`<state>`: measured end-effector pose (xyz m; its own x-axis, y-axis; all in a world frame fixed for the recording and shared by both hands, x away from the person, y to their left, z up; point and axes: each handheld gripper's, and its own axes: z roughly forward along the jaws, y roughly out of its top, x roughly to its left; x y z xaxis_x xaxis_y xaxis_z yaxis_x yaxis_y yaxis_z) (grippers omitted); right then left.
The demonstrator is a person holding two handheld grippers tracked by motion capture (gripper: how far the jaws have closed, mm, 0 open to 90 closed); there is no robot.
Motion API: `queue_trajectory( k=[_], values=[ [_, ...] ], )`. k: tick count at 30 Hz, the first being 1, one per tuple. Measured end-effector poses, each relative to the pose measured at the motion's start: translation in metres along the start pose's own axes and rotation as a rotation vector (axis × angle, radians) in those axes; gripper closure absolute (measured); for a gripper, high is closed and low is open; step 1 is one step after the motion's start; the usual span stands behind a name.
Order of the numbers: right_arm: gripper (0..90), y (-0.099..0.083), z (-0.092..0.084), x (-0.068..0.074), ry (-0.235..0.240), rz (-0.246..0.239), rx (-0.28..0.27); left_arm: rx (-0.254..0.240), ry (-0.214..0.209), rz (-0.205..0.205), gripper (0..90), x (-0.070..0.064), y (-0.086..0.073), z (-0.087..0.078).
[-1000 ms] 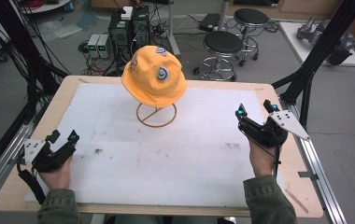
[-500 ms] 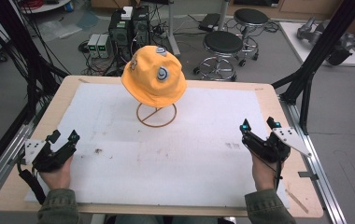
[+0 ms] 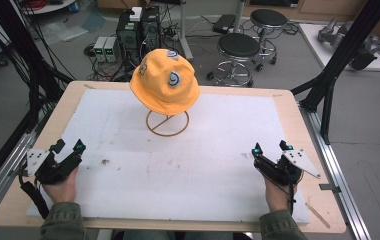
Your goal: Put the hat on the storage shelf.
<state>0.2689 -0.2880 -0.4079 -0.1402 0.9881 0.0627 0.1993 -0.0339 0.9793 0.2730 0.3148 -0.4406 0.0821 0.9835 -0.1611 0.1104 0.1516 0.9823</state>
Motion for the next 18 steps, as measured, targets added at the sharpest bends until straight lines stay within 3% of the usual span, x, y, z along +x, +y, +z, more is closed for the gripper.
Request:
queue_trajectory(
  k=[5,14,18],
  values=[
    [14.3,-0.0072,0.0027,0.0000,-0.014,-0.014,0.032,0.002,-0.002,-0.002,33.2,-0.0001,-0.0002,0.0002],
    [14.2,-0.0089,0.0052,0.0062,-0.015,-0.068,0.021,0.008,-0.005,0.006,33.2,-0.0021,-0.0009,-0.0007],
    [14.2,-0.0087,0.0037,0.0063,-0.015,-0.063,0.018,0.008,-0.002,0.010,33.2,-0.0027,-0.0009,-0.0015]
  ],
)
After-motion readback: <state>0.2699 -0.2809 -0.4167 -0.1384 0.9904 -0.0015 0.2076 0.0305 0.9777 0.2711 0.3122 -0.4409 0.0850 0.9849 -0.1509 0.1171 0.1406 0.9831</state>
